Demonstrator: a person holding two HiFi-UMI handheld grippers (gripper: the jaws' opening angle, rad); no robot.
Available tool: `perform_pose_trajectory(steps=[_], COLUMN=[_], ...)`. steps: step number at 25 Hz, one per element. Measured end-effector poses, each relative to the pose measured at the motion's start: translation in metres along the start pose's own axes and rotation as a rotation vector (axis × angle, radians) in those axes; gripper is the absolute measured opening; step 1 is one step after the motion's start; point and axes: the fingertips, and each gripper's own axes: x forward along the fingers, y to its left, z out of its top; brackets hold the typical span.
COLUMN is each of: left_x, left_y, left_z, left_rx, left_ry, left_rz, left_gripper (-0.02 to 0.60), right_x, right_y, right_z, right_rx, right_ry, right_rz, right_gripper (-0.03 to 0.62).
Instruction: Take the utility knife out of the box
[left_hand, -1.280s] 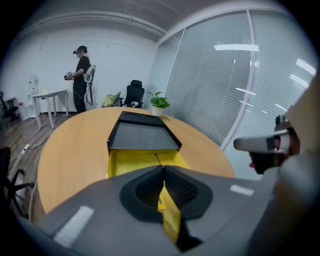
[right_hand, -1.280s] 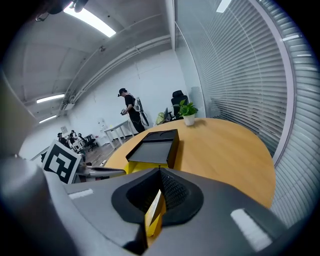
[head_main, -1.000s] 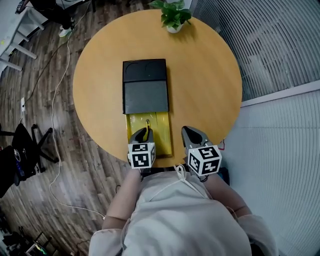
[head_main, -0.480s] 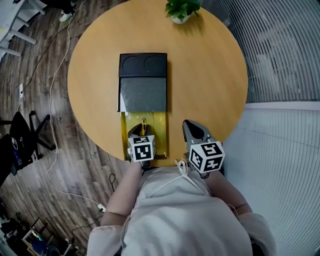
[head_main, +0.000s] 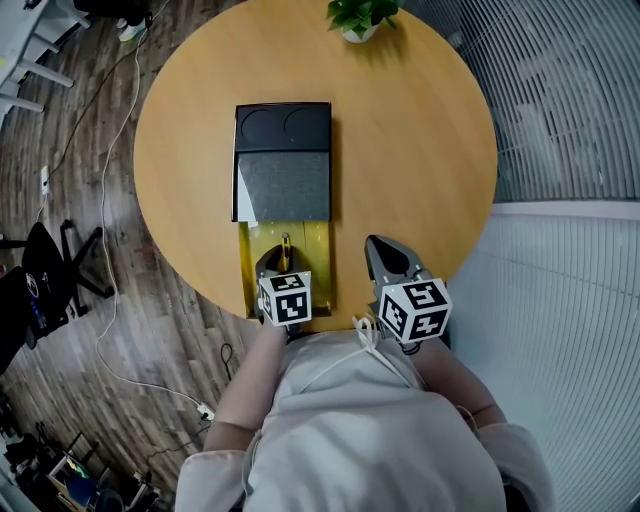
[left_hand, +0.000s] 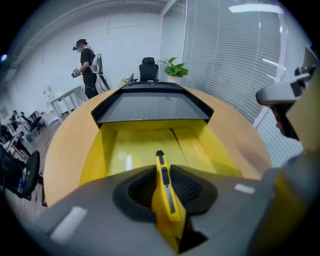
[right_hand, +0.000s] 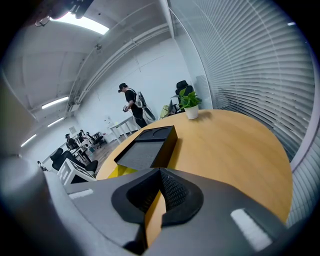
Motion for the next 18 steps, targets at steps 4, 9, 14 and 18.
perform_pose_trajectory(steps=[4, 9, 14, 18], left_x=[-0.003, -0.014, -0.037, -0.076], left_y=[0.001, 0.007, 0.008, 0.003], left_z=[-0.002, -0.005, 0.002, 0.018], left_rx=[-0.035, -0.091, -0.048, -0.049], left_ry=[0.01, -0.002, -0.071, -0.171], left_rz=[-0.052, -0.09, -0.111, -0.175], left_gripper=[0.069, 0.068, 0.069, 0.069], right_x=[-0.008, -0.021, -0.031, -0.044], right_y=[0.005, 0.019, 0.034, 0.053], right_z=[-0.008, -0.013, -0.016, -0.02], right_rx=[0.005, 0.008, 0.001, -0.006], right_ry=[-0.001, -0.019, -0.048, -0.077], right_rz=[-0.007, -0.021, -0.034, -0.038], right_gripper=[0.0, 0.0, 0.0, 0.0])
